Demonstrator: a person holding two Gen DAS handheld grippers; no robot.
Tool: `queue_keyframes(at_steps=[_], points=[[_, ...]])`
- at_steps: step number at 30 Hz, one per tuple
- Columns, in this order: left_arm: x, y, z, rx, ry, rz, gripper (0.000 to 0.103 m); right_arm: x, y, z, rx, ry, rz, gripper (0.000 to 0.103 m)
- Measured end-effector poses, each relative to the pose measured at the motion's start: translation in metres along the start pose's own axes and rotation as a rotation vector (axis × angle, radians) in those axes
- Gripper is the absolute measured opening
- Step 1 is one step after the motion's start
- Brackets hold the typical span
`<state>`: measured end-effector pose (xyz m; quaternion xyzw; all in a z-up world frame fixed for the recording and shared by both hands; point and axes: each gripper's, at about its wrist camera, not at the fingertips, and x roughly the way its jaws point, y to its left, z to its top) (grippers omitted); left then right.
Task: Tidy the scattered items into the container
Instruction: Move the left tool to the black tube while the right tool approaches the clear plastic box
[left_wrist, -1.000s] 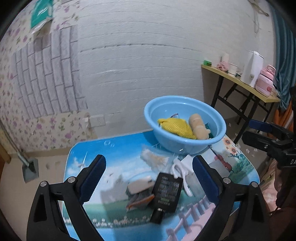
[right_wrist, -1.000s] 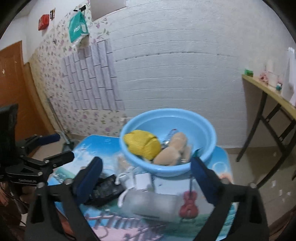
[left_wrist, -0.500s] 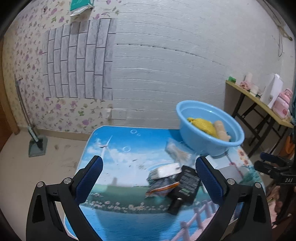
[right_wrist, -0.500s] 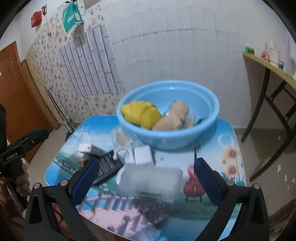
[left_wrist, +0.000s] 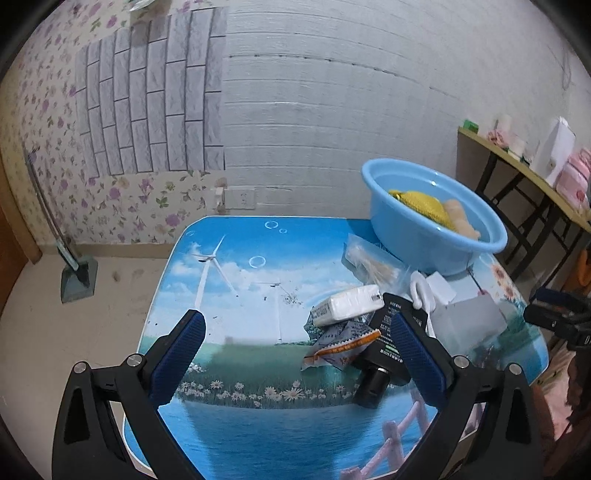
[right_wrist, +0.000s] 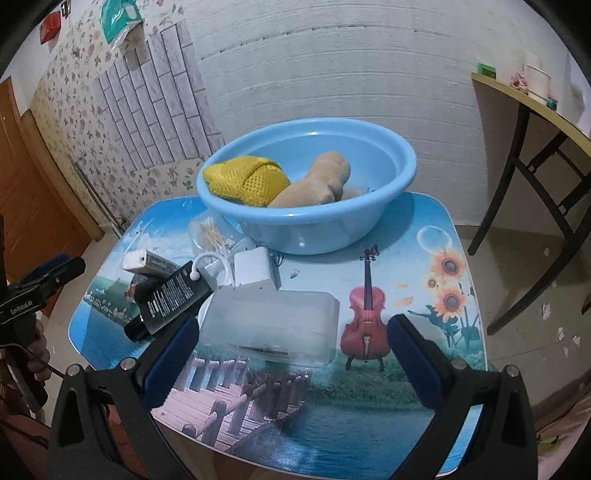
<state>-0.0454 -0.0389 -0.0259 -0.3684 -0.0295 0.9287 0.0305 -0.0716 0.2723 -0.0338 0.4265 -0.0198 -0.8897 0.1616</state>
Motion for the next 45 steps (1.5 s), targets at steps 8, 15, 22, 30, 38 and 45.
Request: queue_keyframes(at_steps=[8, 15, 22, 30, 38, 45], points=[[0.011, -0.02, -0.005, 0.088, 0.049, -0.047, 0.101, 0.008, -0.002, -0.002, 0.006, 0.025, 0.02, 0.103], [0.028, -0.045, -0.015, 0.133, 0.12, -0.124, 0.101, 0.017, -0.004, -0.004, 0.008, 0.058, 0.022, 0.103], [0.047, -0.064, -0.023, 0.193, 0.18, -0.157, 0.101, 0.031, -0.009, -0.009, 0.019, 0.103, 0.022, 0.103], [0.068, -0.072, -0.026, 0.222, 0.215, -0.174, 0.101, 0.045, -0.016, -0.003, 0.03, 0.116, 0.054, 0.103], [0.082, -0.065, -0.025, 0.184, 0.257, -0.2, 0.099, 0.061, -0.015, -0.002, 0.049, 0.161, 0.098, 0.103], [0.08, -0.067, -0.03, 0.211, 0.272, -0.234, 0.066, 0.062, -0.014, -0.006, 0.059, 0.173, 0.109, 0.103]])
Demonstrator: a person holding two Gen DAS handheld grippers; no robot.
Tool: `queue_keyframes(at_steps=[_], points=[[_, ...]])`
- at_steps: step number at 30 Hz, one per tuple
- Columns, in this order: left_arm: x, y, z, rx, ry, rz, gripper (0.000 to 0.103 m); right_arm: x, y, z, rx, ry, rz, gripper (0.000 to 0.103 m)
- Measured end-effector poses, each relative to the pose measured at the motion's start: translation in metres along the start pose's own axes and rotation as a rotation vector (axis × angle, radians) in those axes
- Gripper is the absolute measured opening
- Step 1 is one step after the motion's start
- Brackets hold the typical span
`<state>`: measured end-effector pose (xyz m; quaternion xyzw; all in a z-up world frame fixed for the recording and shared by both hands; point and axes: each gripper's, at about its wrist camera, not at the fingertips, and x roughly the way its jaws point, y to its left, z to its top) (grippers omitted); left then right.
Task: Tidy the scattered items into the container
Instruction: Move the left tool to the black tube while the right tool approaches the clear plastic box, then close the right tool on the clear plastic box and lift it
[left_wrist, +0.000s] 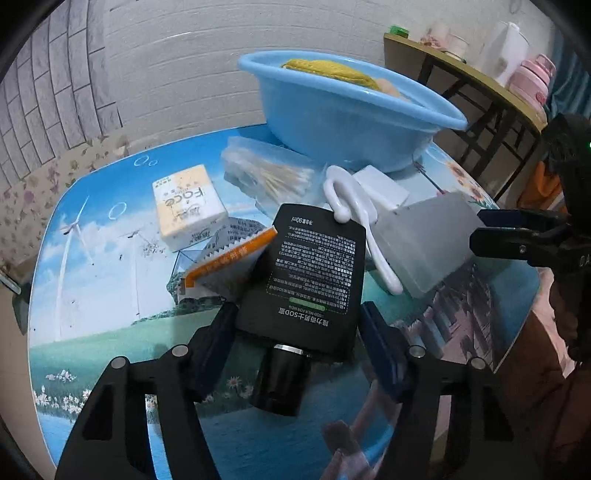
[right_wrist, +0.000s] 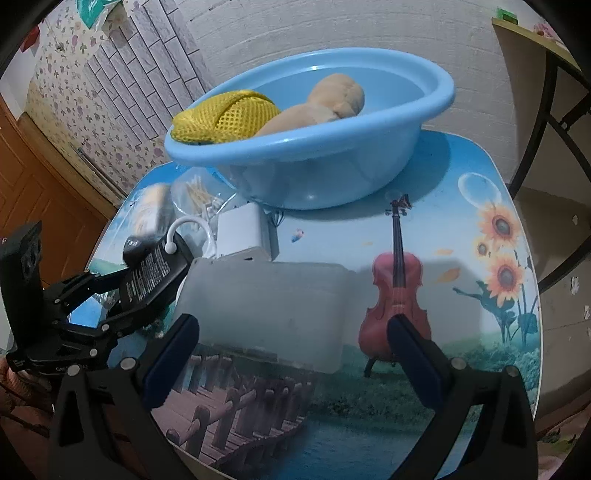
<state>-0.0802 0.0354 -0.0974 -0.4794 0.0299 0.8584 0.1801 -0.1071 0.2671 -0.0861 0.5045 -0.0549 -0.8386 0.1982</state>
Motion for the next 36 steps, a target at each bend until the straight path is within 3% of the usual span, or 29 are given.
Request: queue_keyframes(at_steps=[16, 28, 36], points=[[-0.027, 0.005, -0.036, -0.041, -0.015, 0.002, 0.066, -0.012, 0.023, -0.021, -0.025, 0.019, 0.08, 0.103], [-0.049, 0.035, -0.064, -0.151, -0.034, 0.073, 0.066, 0.0, 0.018, -0.019, -0.037, 0.004, 0.011, 0.103], [-0.051, 0.044, -0.063, -0.173, -0.021, 0.091, 0.068, -0.002, 0.039, -0.028, -0.11, 0.052, 0.117, 0.103]])
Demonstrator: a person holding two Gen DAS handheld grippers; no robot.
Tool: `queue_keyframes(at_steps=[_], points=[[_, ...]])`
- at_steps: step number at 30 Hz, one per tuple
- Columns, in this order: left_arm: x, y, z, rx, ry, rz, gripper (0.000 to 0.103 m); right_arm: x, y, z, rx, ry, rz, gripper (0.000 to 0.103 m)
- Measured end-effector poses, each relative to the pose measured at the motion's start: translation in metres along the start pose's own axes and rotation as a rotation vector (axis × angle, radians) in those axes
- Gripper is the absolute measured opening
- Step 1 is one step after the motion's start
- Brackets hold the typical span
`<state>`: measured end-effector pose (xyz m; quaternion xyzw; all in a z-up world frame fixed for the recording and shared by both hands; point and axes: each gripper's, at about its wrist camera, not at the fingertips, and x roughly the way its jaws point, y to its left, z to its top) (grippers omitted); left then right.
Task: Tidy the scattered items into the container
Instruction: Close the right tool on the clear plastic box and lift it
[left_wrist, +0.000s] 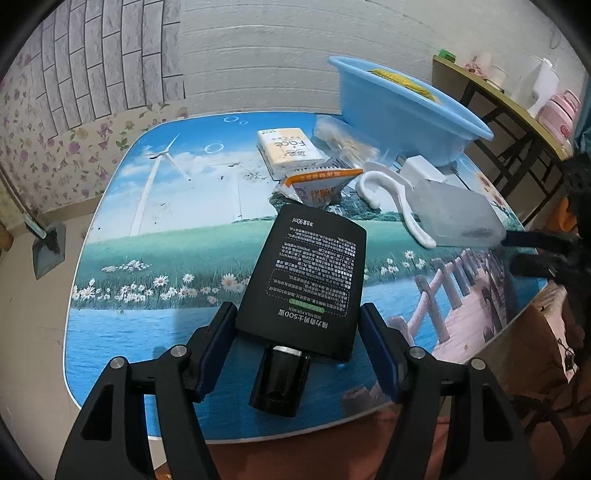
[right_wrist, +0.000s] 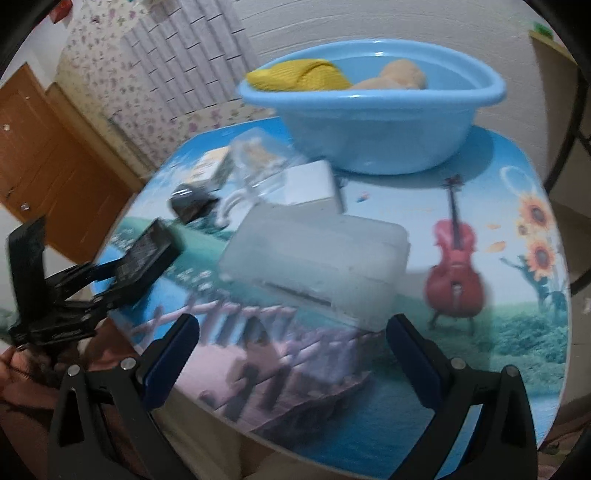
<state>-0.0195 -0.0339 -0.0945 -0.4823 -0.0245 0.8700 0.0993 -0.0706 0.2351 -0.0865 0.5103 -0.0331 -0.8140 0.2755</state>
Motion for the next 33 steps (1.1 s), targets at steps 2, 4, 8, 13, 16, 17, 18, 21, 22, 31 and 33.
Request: queue_keyframes(at_steps=[2, 4, 8, 13, 16, 17, 18, 21, 22, 31, 33], points=[[0.003, -0.001, 0.003, -0.006, -0.004, 0.002, 0.069, -0.003, 0.007, -0.002, -0.029, 0.007, 0.027, 0.103], [0.005, -0.001, 0.005, -0.006, -0.008, 0.002, 0.073, -0.011, 0.012, -0.003, -0.064, -0.024, -0.027, 0.103], [0.01, -0.005, 0.011, 0.008, -0.011, 0.003, 0.077, -0.02, -0.005, 0.002, -0.033, -0.076, -0.098, 0.103], [0.018, -0.014, 0.016, 0.066, -0.01, 0.04, 0.078, -0.01, -0.015, 0.016, -0.063, -0.042, -0.158, 0.103], [0.02, -0.014, 0.018, 0.084, -0.01, 0.057, 0.078, -0.001, -0.003, 0.024, -0.178, -0.028, -0.201, 0.103], [0.02, -0.013, 0.019, 0.081, -0.01, 0.058, 0.078, 0.002, 0.002, 0.026, -0.221, -0.026, -0.213, 0.103], [0.02, -0.012, 0.02, 0.076, -0.011, 0.057, 0.078, 0.006, 0.006, 0.028, -0.266, -0.023, -0.218, 0.103], [0.021, -0.008, 0.022, 0.059, -0.012, 0.047, 0.082, 0.018, 0.009, 0.033, -0.327, -0.002, -0.201, 0.103], [0.022, -0.008, 0.023, 0.058, -0.012, 0.049, 0.083, 0.024, 0.007, 0.036, -0.323, 0.013, -0.185, 0.103], [0.025, -0.009, 0.023, 0.076, -0.012, 0.065, 0.088, 0.041, -0.002, 0.033, -0.299, 0.116, -0.074, 0.099], [0.026, -0.01, 0.023, 0.077, -0.01, 0.069, 0.09, 0.035, -0.004, 0.029, -0.297, 0.1, -0.091, 0.088]])
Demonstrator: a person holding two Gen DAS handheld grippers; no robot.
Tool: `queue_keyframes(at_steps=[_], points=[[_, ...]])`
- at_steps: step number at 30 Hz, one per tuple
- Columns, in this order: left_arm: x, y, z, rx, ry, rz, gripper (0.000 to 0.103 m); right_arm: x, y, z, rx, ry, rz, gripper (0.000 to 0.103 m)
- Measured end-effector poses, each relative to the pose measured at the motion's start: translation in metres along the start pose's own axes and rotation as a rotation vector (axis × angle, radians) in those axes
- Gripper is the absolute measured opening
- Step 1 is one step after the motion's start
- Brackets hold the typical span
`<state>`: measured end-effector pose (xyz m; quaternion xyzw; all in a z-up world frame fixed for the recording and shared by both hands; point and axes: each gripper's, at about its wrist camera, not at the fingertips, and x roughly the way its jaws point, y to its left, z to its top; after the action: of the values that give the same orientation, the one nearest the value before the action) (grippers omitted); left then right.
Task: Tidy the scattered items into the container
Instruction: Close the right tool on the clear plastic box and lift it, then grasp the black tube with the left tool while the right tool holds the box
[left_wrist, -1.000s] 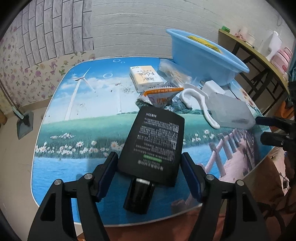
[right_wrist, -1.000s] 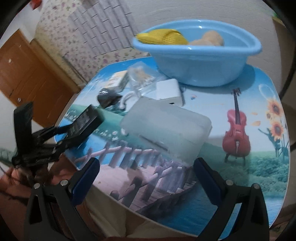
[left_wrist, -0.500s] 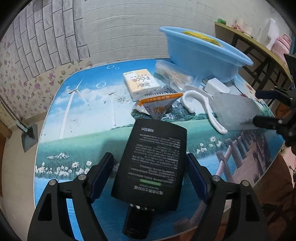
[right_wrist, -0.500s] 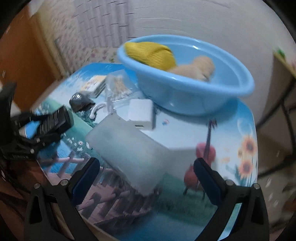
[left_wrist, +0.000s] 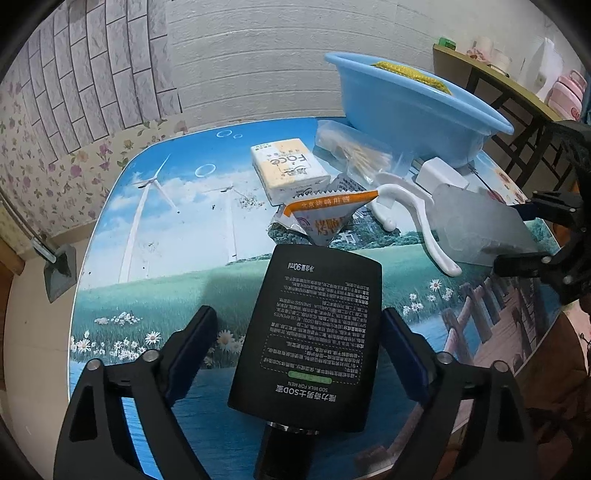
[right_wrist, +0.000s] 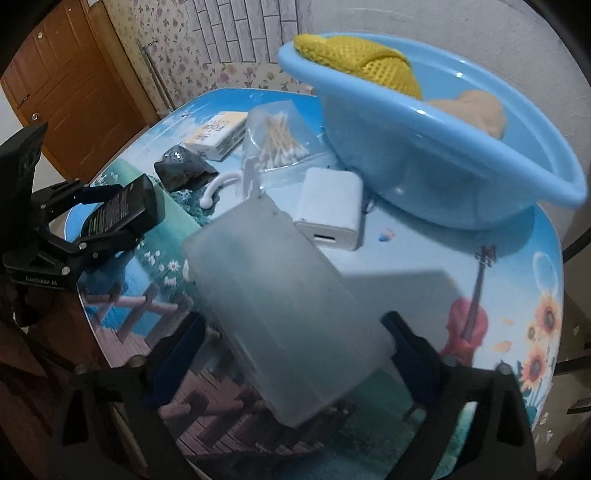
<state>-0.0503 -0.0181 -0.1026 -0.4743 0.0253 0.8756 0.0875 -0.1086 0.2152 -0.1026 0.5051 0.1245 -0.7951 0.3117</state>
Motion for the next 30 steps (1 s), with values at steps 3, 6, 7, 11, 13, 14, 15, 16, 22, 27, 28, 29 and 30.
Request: queue_keyframes(at_steps=[3, 6, 7, 11, 13, 14, 15, 16, 22, 27, 28, 29, 30], points=[[-0.001, -0.001, -0.001, 0.003, 0.007, 0.005, 0.09, -0.007, -0.009, -0.005, 0.06, -0.007, 0.044, 0.084], [-0.003, 0.001, -0.003, -0.009, 0.011, 0.0, 0.09, -0.015, -0.012, -0.014, 0.08, -0.006, 0.047, 0.08], [-0.004, 0.001, -0.004, -0.015, 0.011, 0.002, 0.092, -0.017, -0.011, -0.017, 0.079, -0.006, 0.04, 0.079], [-0.008, 0.002, -0.013, -0.022, 0.01, 0.015, 0.097, -0.026, -0.013, -0.034, 0.139, -0.04, 0.021, 0.079], [-0.01, 0.0, -0.017, -0.017, 0.008, 0.019, 0.097, -0.029, -0.015, -0.041, 0.161, -0.046, -0.028, 0.078], [-0.011, 0.0, -0.019, -0.015, 0.008, 0.019, 0.097, -0.031, -0.017, -0.046, 0.172, -0.046, -0.065, 0.078], [-0.012, -0.001, -0.02, -0.013, 0.009, 0.019, 0.097, -0.033, -0.018, -0.048, 0.186, -0.047, -0.09, 0.077], [-0.013, -0.001, -0.022, -0.013, 0.01, 0.02, 0.097, -0.033, -0.021, -0.047, 0.203, -0.049, -0.096, 0.075], [-0.017, -0.004, -0.027, -0.01, 0.008, 0.001, 0.097, -0.047, -0.037, -0.065, 0.297, -0.039, -0.167, 0.069], [-0.016, -0.008, -0.025, 0.002, 0.011, -0.015, 0.097, -0.05, -0.029, -0.072, 0.271, -0.021, -0.161, 0.065], [-0.016, -0.009, -0.025, 0.006, 0.011, -0.013, 0.097, -0.05, -0.026, -0.073, 0.267, -0.021, -0.156, 0.065], [-0.015, -0.009, -0.024, 0.011, 0.01, -0.011, 0.097, -0.049, -0.024, -0.072, 0.26, -0.022, -0.151, 0.065], [-0.014, -0.01, -0.024, 0.014, 0.009, -0.01, 0.097, -0.047, -0.021, -0.071, 0.253, -0.026, -0.144, 0.065]])
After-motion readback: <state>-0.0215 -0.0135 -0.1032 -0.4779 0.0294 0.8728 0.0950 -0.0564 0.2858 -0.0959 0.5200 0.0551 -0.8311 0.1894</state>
